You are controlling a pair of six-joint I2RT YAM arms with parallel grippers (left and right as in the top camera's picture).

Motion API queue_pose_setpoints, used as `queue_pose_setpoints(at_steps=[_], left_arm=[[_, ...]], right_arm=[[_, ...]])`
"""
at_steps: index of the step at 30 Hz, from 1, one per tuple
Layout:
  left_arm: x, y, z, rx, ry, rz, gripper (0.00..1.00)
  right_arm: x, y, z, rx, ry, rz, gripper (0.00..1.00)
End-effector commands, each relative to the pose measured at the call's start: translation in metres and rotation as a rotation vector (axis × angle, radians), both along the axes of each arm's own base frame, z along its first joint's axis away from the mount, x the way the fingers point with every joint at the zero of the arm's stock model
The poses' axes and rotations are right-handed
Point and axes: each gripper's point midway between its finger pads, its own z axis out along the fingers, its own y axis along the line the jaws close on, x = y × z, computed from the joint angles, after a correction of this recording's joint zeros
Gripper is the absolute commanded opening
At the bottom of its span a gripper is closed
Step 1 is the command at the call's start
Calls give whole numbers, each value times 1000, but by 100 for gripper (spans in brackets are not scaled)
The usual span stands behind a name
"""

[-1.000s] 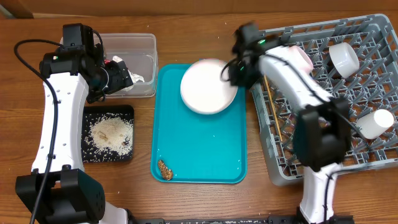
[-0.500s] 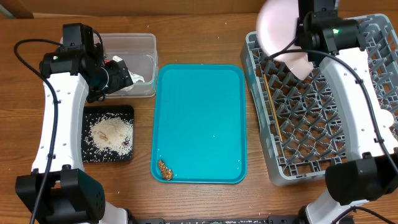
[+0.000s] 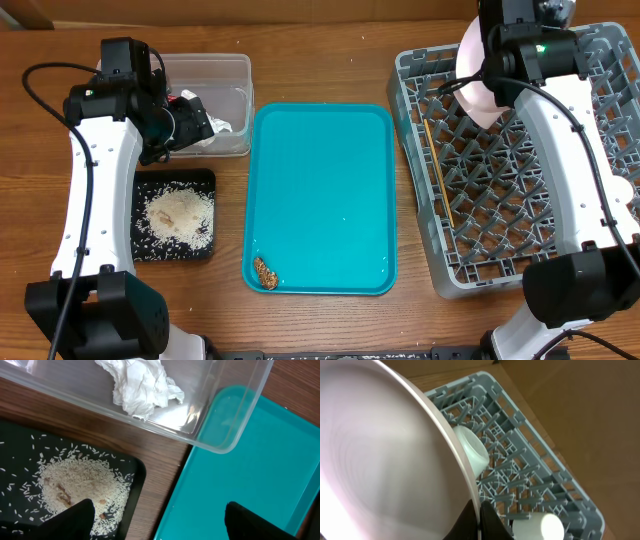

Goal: Sort waste into correct bins and load items into the dishwasher
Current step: 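Carry the pink plate into the rack and stand it upright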

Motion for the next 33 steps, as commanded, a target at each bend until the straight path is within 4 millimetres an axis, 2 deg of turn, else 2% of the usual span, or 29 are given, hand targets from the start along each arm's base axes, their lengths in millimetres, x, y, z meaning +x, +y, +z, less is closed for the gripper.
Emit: queue_pose_setpoints(at_steps=[1,6,8,12,21,24,33], left_arm=[[2,-3,15,1,-43,-2,85],[2,-3,15,1,-43,-2,85],[2,-3,15,1,-42,-2,85],[2,-3,15,1,-42,-2,86],[2,-3,15,1,-42,-2,86],[2,-3,15,1,-42,-2,86],[2,-3,15,1,-42,-2,86]], right_arm=[[0,1,-1,22,-65,-64,4],[3,12,-6,-62,-98,-74,4],[5,22,-3,-164,-96,-42,4],[7,39,-8,-192,-68,21,4],[10,41,-12,-190,-72,20,4],[7,36,-14,-222,-108,-28,4],[-1,34,-57,-264,-50,-27,4]])
